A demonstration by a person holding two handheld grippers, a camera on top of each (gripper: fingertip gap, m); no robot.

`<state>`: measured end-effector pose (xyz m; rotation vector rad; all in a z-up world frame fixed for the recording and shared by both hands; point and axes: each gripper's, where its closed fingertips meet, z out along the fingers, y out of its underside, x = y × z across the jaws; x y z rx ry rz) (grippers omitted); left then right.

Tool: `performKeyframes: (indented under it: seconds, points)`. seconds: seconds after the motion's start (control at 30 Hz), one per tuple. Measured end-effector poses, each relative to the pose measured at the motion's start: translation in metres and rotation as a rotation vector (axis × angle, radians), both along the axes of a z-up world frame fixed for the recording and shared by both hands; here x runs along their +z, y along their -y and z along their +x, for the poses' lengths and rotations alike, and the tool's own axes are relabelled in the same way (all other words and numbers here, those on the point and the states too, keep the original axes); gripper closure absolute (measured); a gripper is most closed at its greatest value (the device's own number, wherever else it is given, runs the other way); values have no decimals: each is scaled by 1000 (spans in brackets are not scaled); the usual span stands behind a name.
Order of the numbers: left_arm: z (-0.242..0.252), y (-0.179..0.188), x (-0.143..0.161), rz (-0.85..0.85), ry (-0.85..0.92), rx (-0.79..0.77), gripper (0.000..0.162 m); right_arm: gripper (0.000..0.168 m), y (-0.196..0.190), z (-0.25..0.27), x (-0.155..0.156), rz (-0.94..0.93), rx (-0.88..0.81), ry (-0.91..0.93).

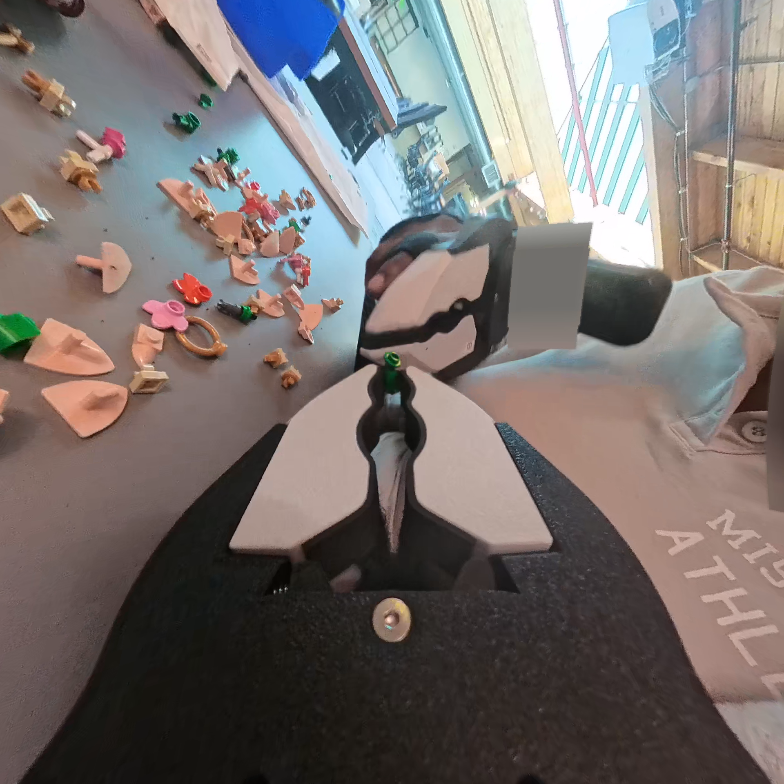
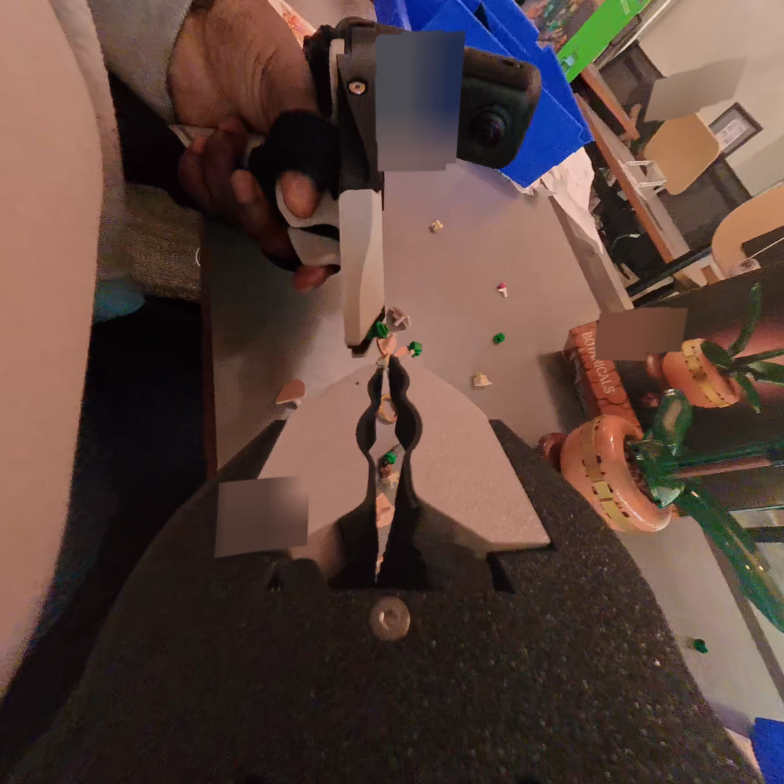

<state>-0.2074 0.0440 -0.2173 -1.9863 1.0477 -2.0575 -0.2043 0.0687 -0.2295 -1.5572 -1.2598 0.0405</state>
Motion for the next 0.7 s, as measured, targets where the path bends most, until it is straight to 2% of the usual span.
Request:
performKeyframes:
  seconds: [0.1,0.2,0.4,0.5,0.6,0.7]
  points:
    - [-5,8,-6,13,-54,-75,156,148,7,-2,0,-104,102,-33]
    - [-7,18,-10,3,-97,-147,156,149,19,-12,6,-180,237,-72]
    - [-14,38,-16,49,-170,-304,156,151,38,-22,-6,-305,430,4]
    - [-16,47,-18,87,-214,-377,156,158,48,-27,-11,-318,522,69]
    - [-17,50,-23,100,-253,-406,156,161,52,-29,-17,-322,547,102]
    - [-17,51,-31,90,-282,-376,156,162,53,-29,-24,-315,494,111]
